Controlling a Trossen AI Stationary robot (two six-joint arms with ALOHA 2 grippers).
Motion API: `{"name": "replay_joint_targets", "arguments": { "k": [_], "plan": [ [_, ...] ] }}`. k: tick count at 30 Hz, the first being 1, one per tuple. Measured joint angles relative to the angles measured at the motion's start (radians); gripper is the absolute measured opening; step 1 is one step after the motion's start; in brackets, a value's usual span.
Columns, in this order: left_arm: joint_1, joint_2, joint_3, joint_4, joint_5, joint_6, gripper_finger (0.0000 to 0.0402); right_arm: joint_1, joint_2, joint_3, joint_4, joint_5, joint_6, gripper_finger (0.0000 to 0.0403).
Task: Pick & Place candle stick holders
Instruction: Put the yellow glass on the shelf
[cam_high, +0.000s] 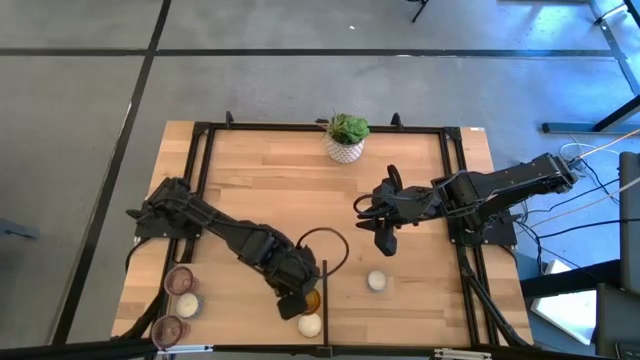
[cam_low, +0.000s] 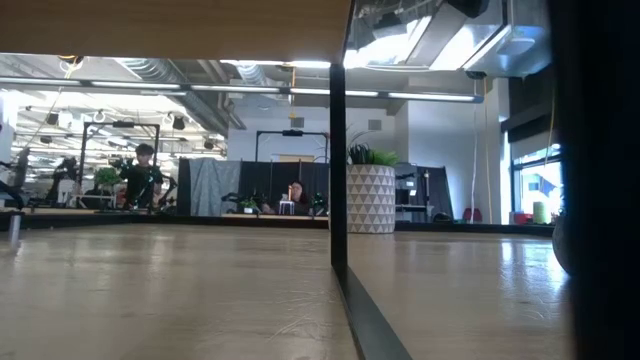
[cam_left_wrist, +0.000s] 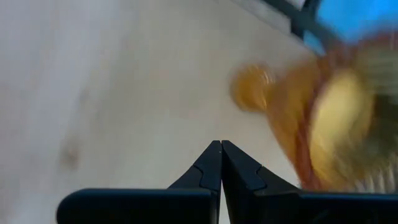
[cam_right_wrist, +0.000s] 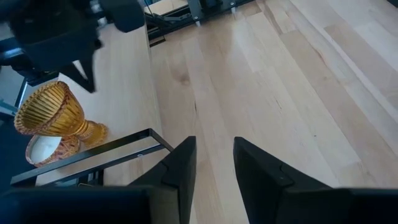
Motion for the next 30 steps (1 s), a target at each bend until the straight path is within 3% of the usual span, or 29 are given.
{"name": "replay_joint_targets", "arguments": {
  "k": [6, 30],
  "plan": [
    [-0.041, 0.0, 0.0, 0.055, 0.084, -0.016, 0.0002, 0.0, 0.0, 0.0, -0.004, 0.0, 0.0, 0.011],
    [-0.004, 0.011, 0.0, 0.116, 0.035, 0.044, 0.0002, 0.0, 0.003, 0.0, -0.005, 0.027, -0.007, 0.011]
  ]
}}
